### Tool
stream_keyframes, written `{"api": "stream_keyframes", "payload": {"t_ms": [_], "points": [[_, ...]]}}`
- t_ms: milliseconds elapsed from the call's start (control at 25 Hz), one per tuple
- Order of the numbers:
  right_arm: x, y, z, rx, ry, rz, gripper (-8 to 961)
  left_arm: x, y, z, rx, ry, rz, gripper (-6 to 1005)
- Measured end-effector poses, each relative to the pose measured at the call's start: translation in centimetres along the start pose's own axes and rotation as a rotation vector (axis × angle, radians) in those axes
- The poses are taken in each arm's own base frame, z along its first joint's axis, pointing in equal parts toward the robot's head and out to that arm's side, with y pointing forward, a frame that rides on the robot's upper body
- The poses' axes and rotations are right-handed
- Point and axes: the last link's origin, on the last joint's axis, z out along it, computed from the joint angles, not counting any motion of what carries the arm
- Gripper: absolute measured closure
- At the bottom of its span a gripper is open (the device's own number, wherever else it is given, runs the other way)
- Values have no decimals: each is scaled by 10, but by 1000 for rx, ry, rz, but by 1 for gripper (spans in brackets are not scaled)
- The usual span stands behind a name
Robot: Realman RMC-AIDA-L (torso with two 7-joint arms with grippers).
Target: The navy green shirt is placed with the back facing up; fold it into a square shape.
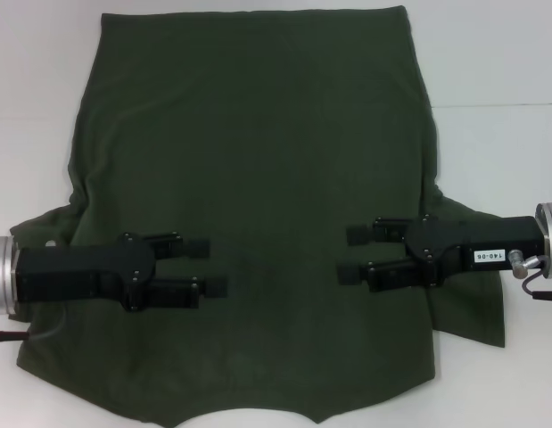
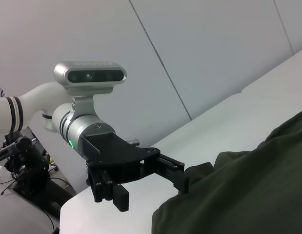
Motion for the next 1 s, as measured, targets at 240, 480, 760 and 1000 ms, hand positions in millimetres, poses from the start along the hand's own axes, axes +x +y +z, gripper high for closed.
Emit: {"api": "stream_keyframes", "payload": {"t_ms": [240, 480, 760, 1000], "points": [[0, 0, 0, 1, -1, -3, 10, 0, 0, 0, -2, 0, -1, 124], [1, 0, 0, 0, -1, -4, 10, -1, 0, 0, 0, 0, -2, 123], [1, 1, 1, -1, -2, -4, 10, -1, 0, -2, 4, -1, -2, 123], [2, 1, 2, -4, -3, -5, 10, -1, -1, -2, 7, -1, -2, 125]]}}
